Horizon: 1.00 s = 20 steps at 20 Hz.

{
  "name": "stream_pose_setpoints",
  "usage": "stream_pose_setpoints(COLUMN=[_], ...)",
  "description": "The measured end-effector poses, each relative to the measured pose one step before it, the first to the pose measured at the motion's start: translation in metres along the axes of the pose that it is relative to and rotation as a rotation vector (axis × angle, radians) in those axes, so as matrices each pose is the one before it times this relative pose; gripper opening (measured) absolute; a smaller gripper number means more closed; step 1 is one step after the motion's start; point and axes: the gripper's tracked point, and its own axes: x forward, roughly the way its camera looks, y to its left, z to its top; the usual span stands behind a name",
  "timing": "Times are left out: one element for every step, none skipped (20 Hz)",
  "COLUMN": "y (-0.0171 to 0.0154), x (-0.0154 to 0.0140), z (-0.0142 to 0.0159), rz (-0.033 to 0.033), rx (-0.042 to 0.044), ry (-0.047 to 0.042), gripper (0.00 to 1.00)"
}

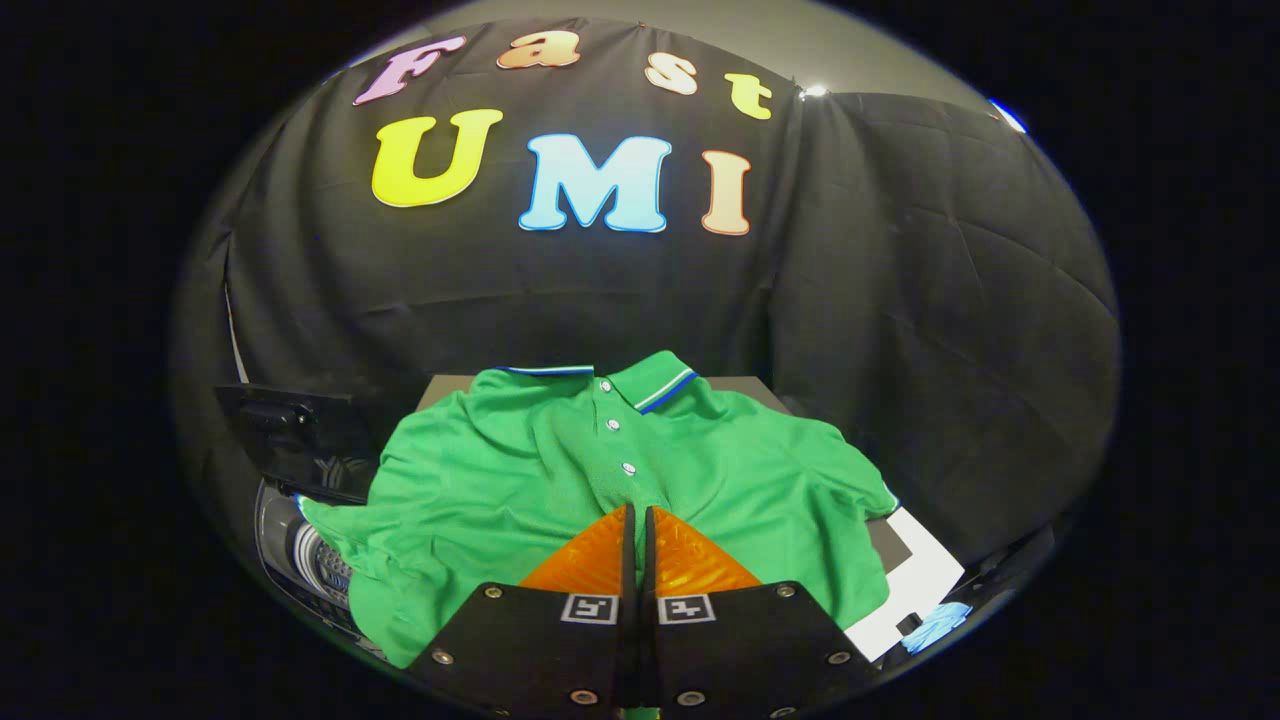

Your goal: Put the clothes into the washing machine and then close the washing machine lid.

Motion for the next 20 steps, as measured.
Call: stream_pose_setpoints(y=[0.00304, 0.00306, 0.00447, 0.00471, 0.00567, 0.00727, 0.00859, 0.00851, 0.01028, 0.01053, 0.01031, 0.01043, 0.0111, 0.01047, 0.0113, 0.01138, 0.01187, 0.01396, 0.01342, 0.01287], x=[-0.00603, -0.00475, -0.00555, -0.00604, -0.00643, -0.00592, -0.0064, -0.00699, -0.0064, -0.00566, -0.0062, -0.00671, -0.00586, -0.00586, -0.00624, -0.00599, -0.006, -0.00434, -0.00417, -0.00402], z=[0.01089, 0.01078, 0.01163, 0.0101, 0.01022, 0.01086, 0.01107, 0.0087, 0.0083, 0.00624, 0.00706, 0.00543, 0.00565, 0.00367, 0.00382, 0.00254, 0.00286, 0.00248, 0.00156, 0.0013], rz=[0.00848, 0.00883, 0.01207, 0.01192, 0.01085, 0.01629, 0.01748, 0.01736, 0.01925, 0.02107, 0.01857, 0.02029, 0.01856, 0.01776, 0.02006, 0.01546, 0.01894, 0.02143, 0.01907, 0.01581], rx=[0.00322, 0.00621, 0.00663, 0.0064, 0.00647, 0.00734, 0.00444, 0.00329, 0.00244, 0.00115, -0.00134, -0.00322, -0.00384, -0.00083, -0.00135, -0.00122, -0.00305, -0.00564, -0.00722, -0.00527], ry=[-0.0166, -0.01571, -0.01692, -0.0143, -0.01222, -0.01776, -0.016, -0.01416, -0.00937, -0.00936, -0.00835, -0.00786, -0.00861, -0.00692, -0.00767, -0.00496, -0.00719, -0.00746, -0.00217, -0.00173], gripper=[0.01, 0.01, 0.0, 0.01, 0.01, 0.01, 0.01, 0.01, 0.01, 0.01, 0.01, 0.0, 0.01, 0.0, 0.01, 0.0, 0.01, 0.0, 0.01, 0.0])
